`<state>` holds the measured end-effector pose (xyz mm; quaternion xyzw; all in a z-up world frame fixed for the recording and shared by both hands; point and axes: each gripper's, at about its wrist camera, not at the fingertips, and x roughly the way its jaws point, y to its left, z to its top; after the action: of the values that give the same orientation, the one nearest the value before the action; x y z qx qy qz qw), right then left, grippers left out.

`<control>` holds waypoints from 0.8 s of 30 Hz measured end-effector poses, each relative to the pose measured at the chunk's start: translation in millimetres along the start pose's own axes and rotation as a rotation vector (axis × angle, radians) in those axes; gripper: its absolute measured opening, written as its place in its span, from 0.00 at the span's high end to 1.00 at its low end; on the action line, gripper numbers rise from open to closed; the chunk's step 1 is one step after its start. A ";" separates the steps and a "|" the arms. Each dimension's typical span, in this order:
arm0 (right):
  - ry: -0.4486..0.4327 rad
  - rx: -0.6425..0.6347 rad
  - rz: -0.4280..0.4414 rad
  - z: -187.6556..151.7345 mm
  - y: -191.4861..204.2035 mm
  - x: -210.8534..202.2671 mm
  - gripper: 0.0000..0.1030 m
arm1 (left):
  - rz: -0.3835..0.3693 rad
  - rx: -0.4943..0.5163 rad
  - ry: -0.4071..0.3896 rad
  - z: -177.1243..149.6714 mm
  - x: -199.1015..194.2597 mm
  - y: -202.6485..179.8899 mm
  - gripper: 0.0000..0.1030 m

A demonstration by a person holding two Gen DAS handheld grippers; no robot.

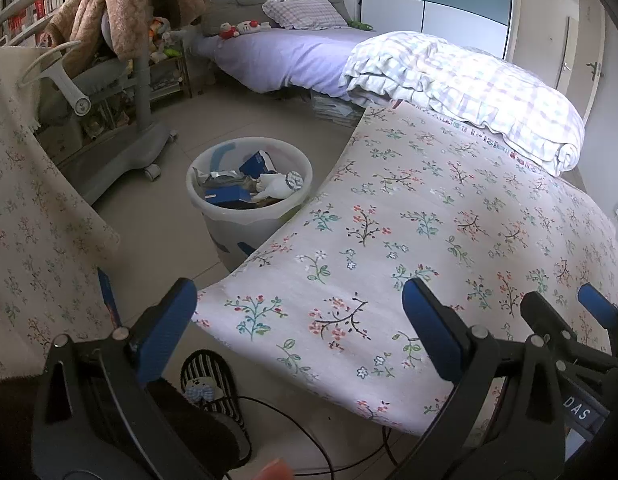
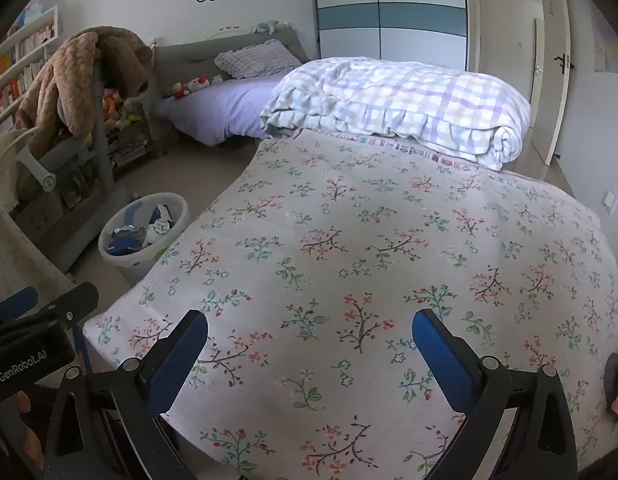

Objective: Collect trash

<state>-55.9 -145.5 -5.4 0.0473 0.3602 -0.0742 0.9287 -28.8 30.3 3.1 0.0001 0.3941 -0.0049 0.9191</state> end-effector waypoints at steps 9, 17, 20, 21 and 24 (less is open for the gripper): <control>0.001 0.001 0.000 0.7 -0.5 0.4 0.00 | 0.000 -0.002 0.001 -0.1 0.1 0.3 0.01; -0.004 0.003 -0.002 0.2 -0.7 -0.4 0.00 | -0.006 -0.002 -0.003 0.2 -1.4 0.8 0.01; -0.005 0.004 -0.003 0.6 -0.8 -0.6 0.00 | -0.002 -0.003 -0.009 0.4 -2.2 2.1 0.01; -0.006 0.004 -0.003 0.8 -0.8 -0.7 0.00 | -0.003 -0.007 -0.010 0.3 -2.2 2.8 0.01; -0.006 0.003 -0.002 0.9 -0.6 -0.8 0.00 | -0.003 -0.012 -0.013 1.7 -2.6 6.2 0.01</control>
<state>-56.0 -146.1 -4.2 0.0483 0.3572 -0.0759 0.9297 -29.3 36.5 6.2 -0.0061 0.3882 -0.0037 0.9215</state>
